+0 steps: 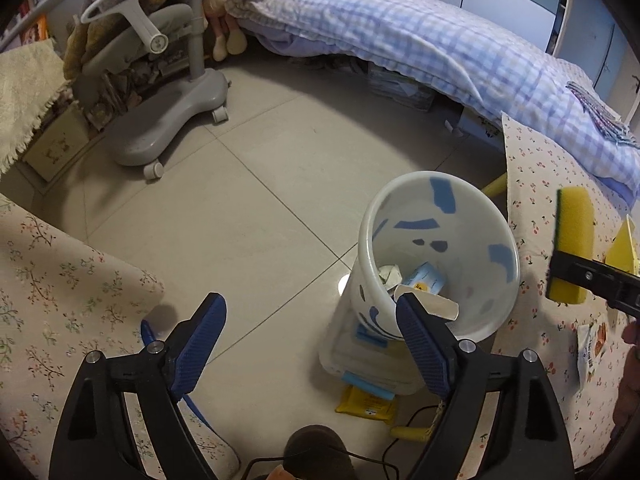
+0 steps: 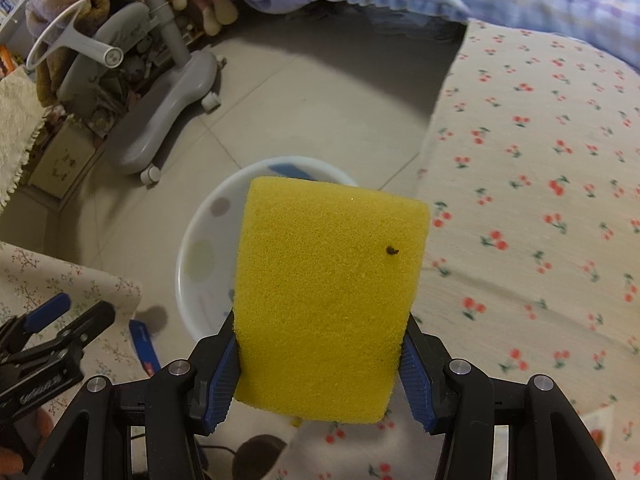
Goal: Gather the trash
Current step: 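Carry the yellow sponge over the wastebasket and open the right gripper, then reach the left gripper to the white nut snack bag and close on it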
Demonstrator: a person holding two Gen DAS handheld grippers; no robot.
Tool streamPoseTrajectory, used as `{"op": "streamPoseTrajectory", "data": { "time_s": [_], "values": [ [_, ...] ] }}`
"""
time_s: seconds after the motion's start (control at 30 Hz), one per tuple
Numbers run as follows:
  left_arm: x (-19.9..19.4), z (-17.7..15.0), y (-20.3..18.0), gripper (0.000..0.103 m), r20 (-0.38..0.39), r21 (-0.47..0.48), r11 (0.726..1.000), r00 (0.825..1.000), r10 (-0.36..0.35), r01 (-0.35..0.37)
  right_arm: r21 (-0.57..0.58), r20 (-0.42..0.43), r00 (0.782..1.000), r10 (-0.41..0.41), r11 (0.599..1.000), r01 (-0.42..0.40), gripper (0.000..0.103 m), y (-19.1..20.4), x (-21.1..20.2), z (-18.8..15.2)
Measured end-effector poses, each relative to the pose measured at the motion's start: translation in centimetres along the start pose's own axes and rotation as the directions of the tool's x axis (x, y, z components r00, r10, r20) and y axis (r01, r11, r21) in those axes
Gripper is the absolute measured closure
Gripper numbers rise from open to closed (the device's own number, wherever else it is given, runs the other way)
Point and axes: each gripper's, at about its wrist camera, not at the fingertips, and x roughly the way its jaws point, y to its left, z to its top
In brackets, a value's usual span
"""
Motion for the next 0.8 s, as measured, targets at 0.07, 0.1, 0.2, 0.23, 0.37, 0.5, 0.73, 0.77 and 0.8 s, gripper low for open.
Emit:
{"op": "streamPoseTrajectory", "data": {
  "time_s": [0.07,0.1,0.2,0.23,0.37,0.5,0.73,0.77,0.8],
  "values": [
    [-0.2,0.0,-0.1,0.014,0.006,0.006,1.0,1.0,0.002,-0.002,-0.003,0.006,1.0,0.011,1.0,-0.011,0.042,0.4,0.6,0.3],
    [-0.2,0.0,-0.1,0.014,0.008,0.01,1.0,1.0,0.005,-0.005,-0.004,0.009,1.0,0.018,1.0,-0.018,0.042,0.6,0.8,0.4],
    [-0.2,-0.1,-0.2,0.014,0.003,0.018,1.0,1.0,-0.001,0.001,-0.009,0.011,0.999,0.046,0.999,-0.046,0.04,0.9,1.4,0.7],
    [-0.2,-0.1,-0.2,0.014,-0.004,0.017,1.0,1.0,-0.009,0.009,-0.012,0.014,0.998,0.059,0.998,-0.059,0.035,1.1,1.5,0.8],
    [-0.5,-0.3,-0.4,0.014,-0.009,0.019,0.999,1.0,-0.027,0.028,-0.013,0.059,0.995,0.08,0.997,-0.079,0.021,1.3,1.0,1.0],
    [-0.7,-0.4,-1.0,0.014,-0.014,0.031,0.998,0.999,-0.045,0.045,-0.017,0.078,0.994,0.076,0.997,-0.074,0.021,1.2,-0.2,0.8],
    [-1.0,-0.6,-3.2,0.014,-0.038,0.055,0.995,0.996,-0.08,0.082,-0.037,0.1,0.995,-0.001,0.999,0.005,0.021,-0.6,-2.9,-0.3],
    [-1.0,-0.6,-3.5,0.014,-0.044,0.055,0.995,0.995,-0.086,0.089,-0.039,0.102,0.995,-0.017,0.999,0.021,0.021,-1.1,-3.5,-0.5],
    [-1.0,-0.7,-3.9,0.014,-0.049,0.058,0.994,0.994,-0.093,0.096,-0.037,0.102,0.994,-0.032,0.999,0.036,0.021,-1.5,-3.9,-0.8]
  ]
}}
